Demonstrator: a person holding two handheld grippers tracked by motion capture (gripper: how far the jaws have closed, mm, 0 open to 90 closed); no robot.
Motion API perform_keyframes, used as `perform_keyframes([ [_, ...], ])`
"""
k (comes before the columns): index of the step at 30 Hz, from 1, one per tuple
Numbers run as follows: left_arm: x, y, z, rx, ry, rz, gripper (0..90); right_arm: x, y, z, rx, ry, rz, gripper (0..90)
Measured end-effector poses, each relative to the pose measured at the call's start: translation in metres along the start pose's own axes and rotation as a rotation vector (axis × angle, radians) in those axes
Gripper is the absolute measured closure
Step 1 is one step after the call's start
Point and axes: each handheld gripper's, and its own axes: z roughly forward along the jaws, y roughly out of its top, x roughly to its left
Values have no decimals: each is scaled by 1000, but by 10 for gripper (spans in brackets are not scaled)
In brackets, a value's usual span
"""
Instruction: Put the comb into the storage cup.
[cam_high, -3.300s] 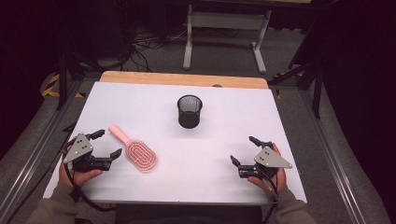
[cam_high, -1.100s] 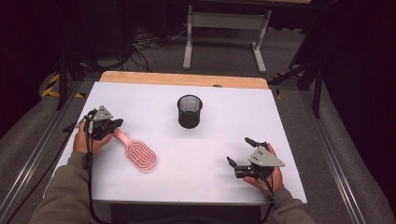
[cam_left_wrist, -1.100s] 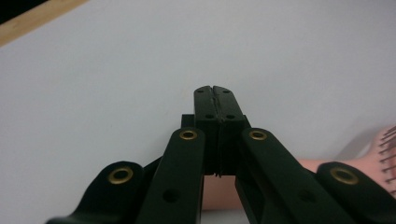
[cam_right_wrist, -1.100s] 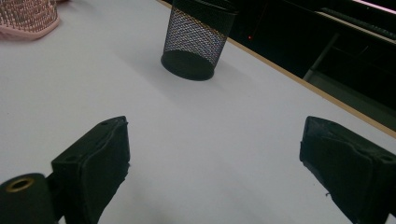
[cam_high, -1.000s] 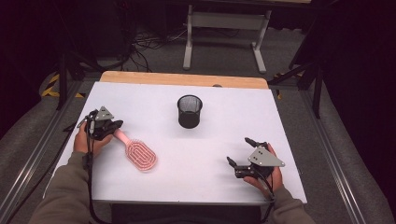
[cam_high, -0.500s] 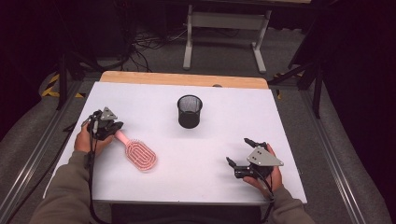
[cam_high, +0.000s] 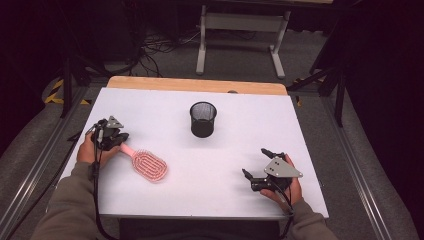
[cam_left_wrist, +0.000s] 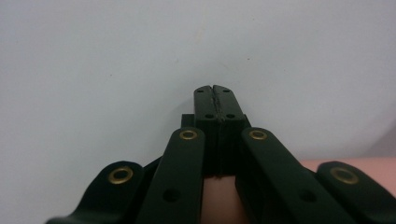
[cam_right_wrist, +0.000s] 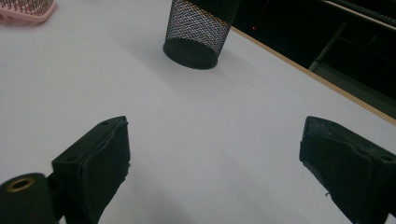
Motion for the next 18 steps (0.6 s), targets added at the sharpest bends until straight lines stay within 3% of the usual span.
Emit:
perform_keyframes([
  [6,1,-4,-5,13,3,1,896,0,0,0,1,5,-2,93],
  [13,-2,-17,-17,35,-25,-7,895,1,0,0,2,11,-3,94],
  [18,-8,-25,-27,46,-23,21,894,1,0,0,6,15,-3,94],
])
